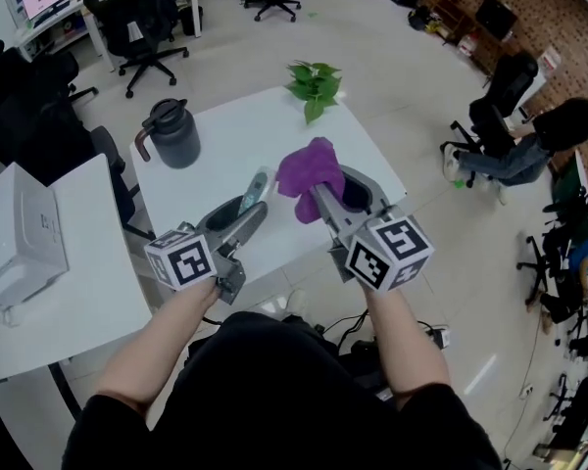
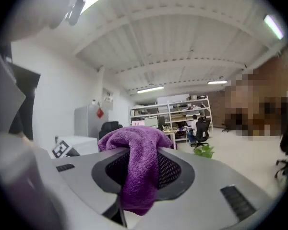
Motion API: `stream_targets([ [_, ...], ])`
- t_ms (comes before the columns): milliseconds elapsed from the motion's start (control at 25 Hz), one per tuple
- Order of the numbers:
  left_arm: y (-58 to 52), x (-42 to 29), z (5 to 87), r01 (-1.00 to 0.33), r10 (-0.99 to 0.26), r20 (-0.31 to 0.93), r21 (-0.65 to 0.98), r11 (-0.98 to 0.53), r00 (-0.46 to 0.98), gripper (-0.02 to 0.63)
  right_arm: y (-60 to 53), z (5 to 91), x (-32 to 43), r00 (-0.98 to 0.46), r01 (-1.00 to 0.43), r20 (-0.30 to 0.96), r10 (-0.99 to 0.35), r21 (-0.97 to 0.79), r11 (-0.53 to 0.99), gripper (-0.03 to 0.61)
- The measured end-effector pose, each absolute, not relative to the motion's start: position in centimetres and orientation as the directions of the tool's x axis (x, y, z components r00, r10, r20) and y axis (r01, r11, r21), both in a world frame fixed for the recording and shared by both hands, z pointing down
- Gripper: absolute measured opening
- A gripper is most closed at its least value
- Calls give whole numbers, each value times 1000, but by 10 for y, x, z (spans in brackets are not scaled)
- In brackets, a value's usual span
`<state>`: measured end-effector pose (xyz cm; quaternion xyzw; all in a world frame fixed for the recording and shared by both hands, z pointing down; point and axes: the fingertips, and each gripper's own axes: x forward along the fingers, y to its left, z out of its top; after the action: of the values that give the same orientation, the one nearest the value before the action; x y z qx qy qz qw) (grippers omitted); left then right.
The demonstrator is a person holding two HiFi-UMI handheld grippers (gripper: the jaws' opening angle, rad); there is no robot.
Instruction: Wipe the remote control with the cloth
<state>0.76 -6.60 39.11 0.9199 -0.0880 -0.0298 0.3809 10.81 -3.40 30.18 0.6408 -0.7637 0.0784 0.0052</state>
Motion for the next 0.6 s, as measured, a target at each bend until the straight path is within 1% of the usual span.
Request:
stream_targets([
  [40, -71, 5, 386, -74, -195, -59, 791, -608, 979, 250, -33, 308, 106, -197, -966, 96, -976, -188, 177, 126],
  [120, -80, 0, 380, 33, -236, -163, 880, -474, 958, 250, -32, 329, 90, -259, -925, 100, -961, -311, 217, 126],
  [240, -82, -2, 367, 162, -259, -272, 912, -378, 927, 250, -32, 366, 51, -385, -858, 136, -913, -418, 299, 126],
  [320, -77, 0, 362, 209, -232, -305, 908, -364, 924, 249, -32, 382, 29, -450, -822, 155, -879, -455, 341, 126],
  [400, -69, 2, 359, 232, -190, -313, 905, -356, 930, 249, -34, 385, 21, -472, -806, 153, -868, -473, 355, 126],
  [600, -42, 7, 357, 275, -62, -316, 895, -352, 947, 249, -44, 363, 50, -407, -842, 120, -905, -434, 321, 126],
])
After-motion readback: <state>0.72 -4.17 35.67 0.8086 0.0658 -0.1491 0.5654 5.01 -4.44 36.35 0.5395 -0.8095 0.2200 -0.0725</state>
